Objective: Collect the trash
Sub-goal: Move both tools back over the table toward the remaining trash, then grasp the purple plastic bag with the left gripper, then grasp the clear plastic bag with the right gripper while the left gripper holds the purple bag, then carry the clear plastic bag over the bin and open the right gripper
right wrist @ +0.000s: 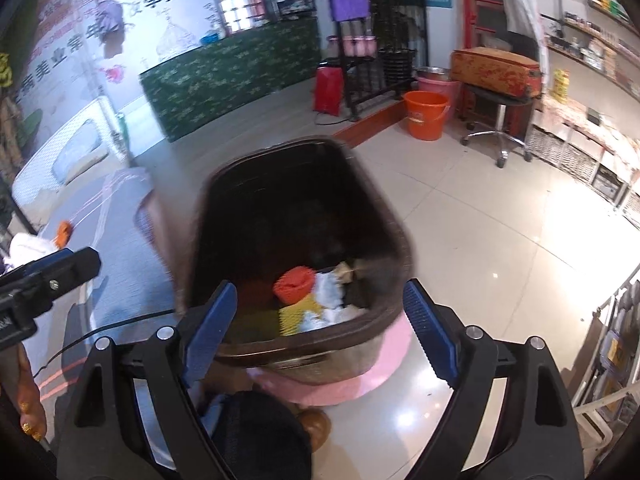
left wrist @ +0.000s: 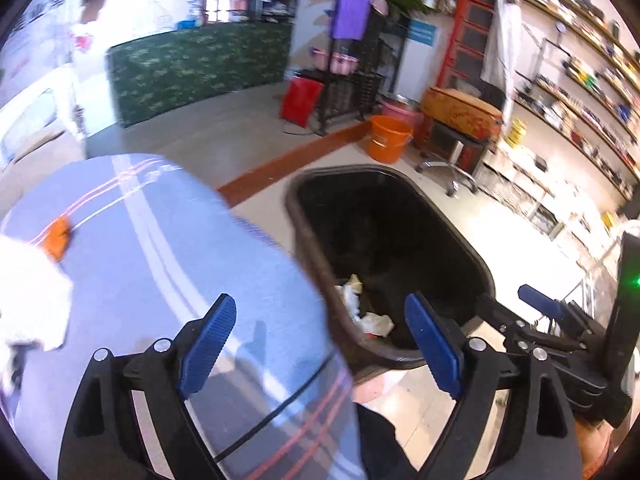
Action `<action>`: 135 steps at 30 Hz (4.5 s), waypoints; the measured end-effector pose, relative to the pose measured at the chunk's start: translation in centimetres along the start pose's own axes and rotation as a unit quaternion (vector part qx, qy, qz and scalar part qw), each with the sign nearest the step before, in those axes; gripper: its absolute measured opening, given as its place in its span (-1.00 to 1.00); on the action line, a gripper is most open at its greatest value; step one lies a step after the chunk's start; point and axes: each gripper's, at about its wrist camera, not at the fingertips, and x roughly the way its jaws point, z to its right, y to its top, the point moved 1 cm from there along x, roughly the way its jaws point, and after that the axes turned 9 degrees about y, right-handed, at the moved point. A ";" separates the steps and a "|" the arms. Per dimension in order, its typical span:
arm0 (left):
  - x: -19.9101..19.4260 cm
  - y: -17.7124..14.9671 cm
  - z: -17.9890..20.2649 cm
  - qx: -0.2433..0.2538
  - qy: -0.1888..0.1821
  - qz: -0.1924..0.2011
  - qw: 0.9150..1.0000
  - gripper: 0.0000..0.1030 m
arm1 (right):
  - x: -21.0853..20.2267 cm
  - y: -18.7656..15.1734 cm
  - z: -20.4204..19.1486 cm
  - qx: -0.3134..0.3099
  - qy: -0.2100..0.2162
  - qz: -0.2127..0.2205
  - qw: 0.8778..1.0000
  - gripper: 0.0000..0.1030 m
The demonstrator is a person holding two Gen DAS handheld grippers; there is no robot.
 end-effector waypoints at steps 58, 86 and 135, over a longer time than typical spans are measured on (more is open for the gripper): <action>-13.6 -11.7 -33.1 -0.350 0.232 0.035 0.907 -0.66 | 4.3 -3.5 -31.3 -0.288 0.209 -0.121 0.927 0.69; -16.2 -14.0 -32.1 -0.365 0.224 0.062 0.901 -0.66 | 9.3 -8.3 -44.7 -0.312 0.234 -0.217 0.895 0.68; -6.0 -2.2 -8.0 -0.125 -0.018 0.064 0.990 -0.66 | 1.0 2.2 -8.1 -0.081 0.045 -0.039 0.995 -0.04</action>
